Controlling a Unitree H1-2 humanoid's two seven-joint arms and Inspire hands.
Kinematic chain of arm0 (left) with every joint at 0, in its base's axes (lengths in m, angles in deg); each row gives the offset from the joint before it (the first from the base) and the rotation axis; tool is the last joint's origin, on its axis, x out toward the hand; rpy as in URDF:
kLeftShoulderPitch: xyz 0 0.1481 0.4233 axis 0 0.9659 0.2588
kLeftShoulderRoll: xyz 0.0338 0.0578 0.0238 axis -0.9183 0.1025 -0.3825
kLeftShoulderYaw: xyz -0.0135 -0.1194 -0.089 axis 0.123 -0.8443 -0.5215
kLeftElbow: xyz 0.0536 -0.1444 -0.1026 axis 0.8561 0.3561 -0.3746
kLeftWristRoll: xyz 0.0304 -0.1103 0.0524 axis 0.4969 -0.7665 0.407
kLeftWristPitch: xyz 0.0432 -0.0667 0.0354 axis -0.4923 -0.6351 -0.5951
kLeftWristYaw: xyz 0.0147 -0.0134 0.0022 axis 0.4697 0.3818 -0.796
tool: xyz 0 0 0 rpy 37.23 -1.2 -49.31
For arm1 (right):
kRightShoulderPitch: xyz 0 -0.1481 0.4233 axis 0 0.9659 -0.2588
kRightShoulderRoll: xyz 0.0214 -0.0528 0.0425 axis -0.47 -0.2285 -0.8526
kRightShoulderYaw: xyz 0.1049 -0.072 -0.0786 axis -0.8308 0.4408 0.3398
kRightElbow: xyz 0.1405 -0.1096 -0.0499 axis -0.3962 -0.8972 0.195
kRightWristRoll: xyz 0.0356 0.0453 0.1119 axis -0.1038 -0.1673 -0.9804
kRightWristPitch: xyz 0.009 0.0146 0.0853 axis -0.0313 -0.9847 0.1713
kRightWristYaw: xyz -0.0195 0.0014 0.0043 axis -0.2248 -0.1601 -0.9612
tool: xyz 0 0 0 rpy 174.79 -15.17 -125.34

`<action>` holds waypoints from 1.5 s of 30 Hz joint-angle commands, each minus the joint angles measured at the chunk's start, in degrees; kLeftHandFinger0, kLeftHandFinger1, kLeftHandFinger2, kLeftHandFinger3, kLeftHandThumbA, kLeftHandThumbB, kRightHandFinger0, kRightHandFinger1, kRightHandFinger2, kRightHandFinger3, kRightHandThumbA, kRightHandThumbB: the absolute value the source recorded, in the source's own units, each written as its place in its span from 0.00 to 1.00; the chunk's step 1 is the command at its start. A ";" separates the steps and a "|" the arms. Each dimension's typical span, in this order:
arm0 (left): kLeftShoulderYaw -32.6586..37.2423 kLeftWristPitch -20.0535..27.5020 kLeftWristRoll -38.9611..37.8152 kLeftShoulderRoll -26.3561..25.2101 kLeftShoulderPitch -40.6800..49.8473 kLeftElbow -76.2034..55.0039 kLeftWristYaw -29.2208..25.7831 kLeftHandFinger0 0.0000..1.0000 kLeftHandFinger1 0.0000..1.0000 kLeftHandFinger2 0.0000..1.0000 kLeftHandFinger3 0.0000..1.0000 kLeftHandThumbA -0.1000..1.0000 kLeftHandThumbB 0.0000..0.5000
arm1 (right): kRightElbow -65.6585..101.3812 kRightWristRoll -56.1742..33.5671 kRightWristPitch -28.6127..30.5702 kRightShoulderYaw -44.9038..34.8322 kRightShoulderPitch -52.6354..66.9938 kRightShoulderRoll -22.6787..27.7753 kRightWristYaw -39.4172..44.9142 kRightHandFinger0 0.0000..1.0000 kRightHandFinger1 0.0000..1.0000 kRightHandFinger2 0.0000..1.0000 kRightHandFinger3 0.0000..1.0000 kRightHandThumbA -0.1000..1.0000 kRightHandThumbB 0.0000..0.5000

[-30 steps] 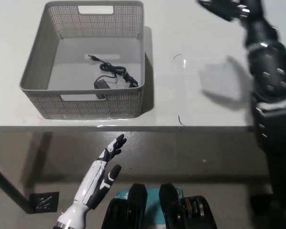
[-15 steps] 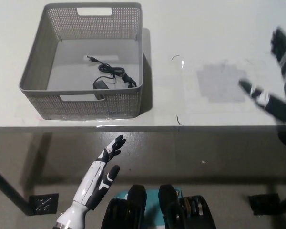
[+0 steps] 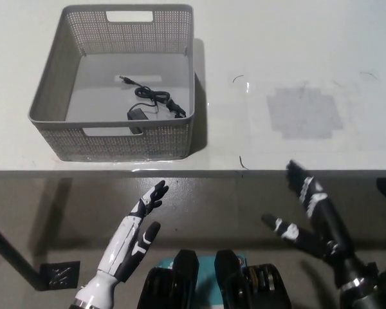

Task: Use the right hand to pick up a black power cord and place it into a container on the left hand side

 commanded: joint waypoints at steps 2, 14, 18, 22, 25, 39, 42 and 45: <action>-0.91 1.96 -0.79 -0.28 -0.70 -1.28 -0.73 1.00 1.00 1.00 1.00 1.00 0.32 | -2.47 -5.75 2.89 -0.39 -0.11 0.08 3.72 1.00 1.00 1.00 1.00 1.00 0.47; -2.86 2.33 -1.30 1.13 1.43 -0.66 -2.49 1.00 1.00 1.00 1.00 1.00 0.32 | -3.81 -10.75 1.29 -0.81 1.97 0.24 6.86 1.00 1.00 1.00 1.00 1.00 0.64; -3.43 2.12 -1.82 1.30 1.67 -0.78 -2.24 1.00 1.00 1.00 1.00 1.00 0.29 | -4.54 -10.50 1.81 -0.79 1.86 0.21 6.86 1.00 1.00 1.00 1.00 1.00 0.69; -3.60 2.38 -1.65 1.46 1.62 -0.52 -2.34 1.00 1.00 1.00 1.00 1.00 0.29 | -5.32 -9.37 2.80 -0.68 1.65 0.44 6.63 1.00 1.00 1.00 1.00 1.00 0.70; -3.80 2.26 -1.44 1.38 1.56 -0.68 -2.39 1.00 1.00 1.00 1.00 1.00 0.29 | -5.59 -9.85 2.78 -0.71 1.34 0.26 6.84 1.00 1.00 1.00 1.00 1.00 0.66; -4.01 2.13 -1.64 1.56 2.43 -0.89 -2.45 1.00 1.00 1.00 1.00 1.00 0.28 | -5.02 -10.83 1.76 -1.17 1.18 0.16 6.40 1.00 1.00 1.00 1.00 1.00 0.60; -4.00 1.79 -1.54 1.65 2.51 -1.24 -2.44 1.00 1.00 1.00 1.00 1.00 0.31 | -5.15 -10.61 1.95 -1.01 1.21 0.33 6.55 1.00 1.00 1.00 1.00 1.00 0.61; -3.95 2.34 -1.58 1.79 2.68 -0.89 -2.57 1.00 1.00 1.00 1.00 1.00 0.27 | -5.47 -10.34 2.36 -0.99 1.34 0.40 6.49 1.00 1.00 1.00 1.00 1.00 0.57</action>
